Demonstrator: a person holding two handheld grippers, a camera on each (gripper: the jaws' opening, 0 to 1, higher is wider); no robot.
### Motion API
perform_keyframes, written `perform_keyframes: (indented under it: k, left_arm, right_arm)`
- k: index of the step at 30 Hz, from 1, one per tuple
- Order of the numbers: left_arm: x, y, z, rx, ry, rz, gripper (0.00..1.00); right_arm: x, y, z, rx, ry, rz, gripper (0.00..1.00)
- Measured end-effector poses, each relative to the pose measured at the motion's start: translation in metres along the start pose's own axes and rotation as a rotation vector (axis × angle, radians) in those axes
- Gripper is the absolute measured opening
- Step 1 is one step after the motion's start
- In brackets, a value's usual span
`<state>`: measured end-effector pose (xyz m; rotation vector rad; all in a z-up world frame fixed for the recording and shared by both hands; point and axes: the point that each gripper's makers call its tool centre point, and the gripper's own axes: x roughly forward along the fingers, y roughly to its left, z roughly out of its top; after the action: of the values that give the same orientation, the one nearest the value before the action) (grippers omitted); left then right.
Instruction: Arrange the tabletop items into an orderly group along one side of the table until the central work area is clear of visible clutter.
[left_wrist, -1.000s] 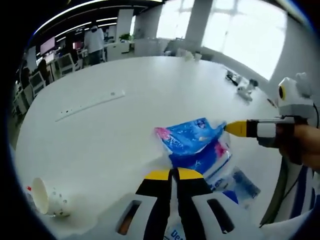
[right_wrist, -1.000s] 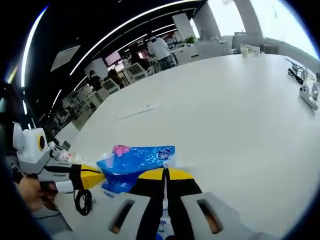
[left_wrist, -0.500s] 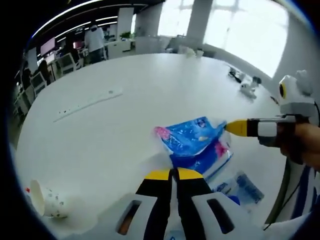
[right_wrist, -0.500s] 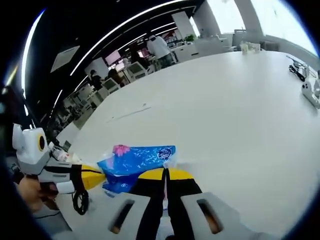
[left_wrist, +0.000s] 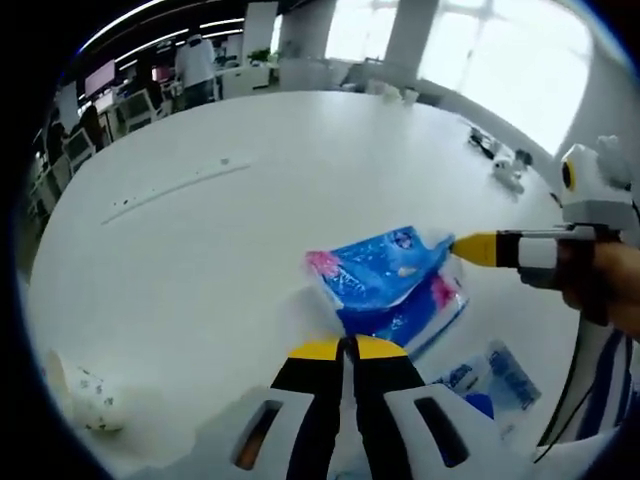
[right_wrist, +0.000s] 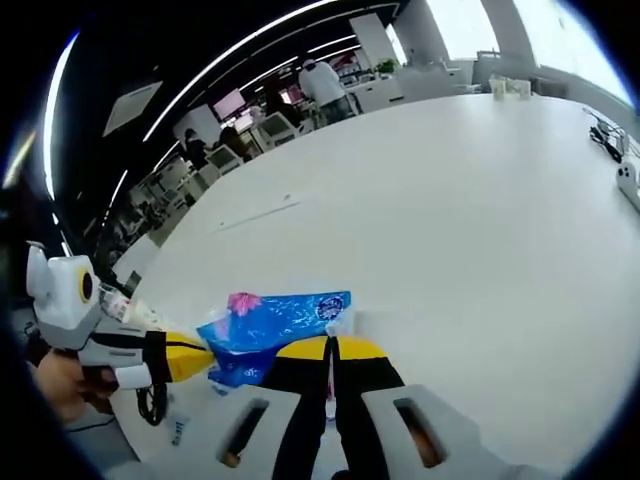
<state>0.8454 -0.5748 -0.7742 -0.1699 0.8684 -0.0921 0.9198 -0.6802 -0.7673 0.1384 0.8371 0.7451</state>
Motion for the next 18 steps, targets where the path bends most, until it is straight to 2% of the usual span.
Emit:
perform_keyframes:
  k: [14, 18]
  left_arm:
    - [0.014, -0.001, -0.011, -0.02, 0.027, -0.012, 0.0]
    - [0.017, 0.0, -0.013, -0.053, 0.029, -0.011, 0.0]
  right_arm:
    - [0.011, -0.012, -0.008, 0.018, 0.023, 0.002, 0.0]
    - [0.012, -0.012, -0.007, 0.017, 0.024, 0.005, 0.0]
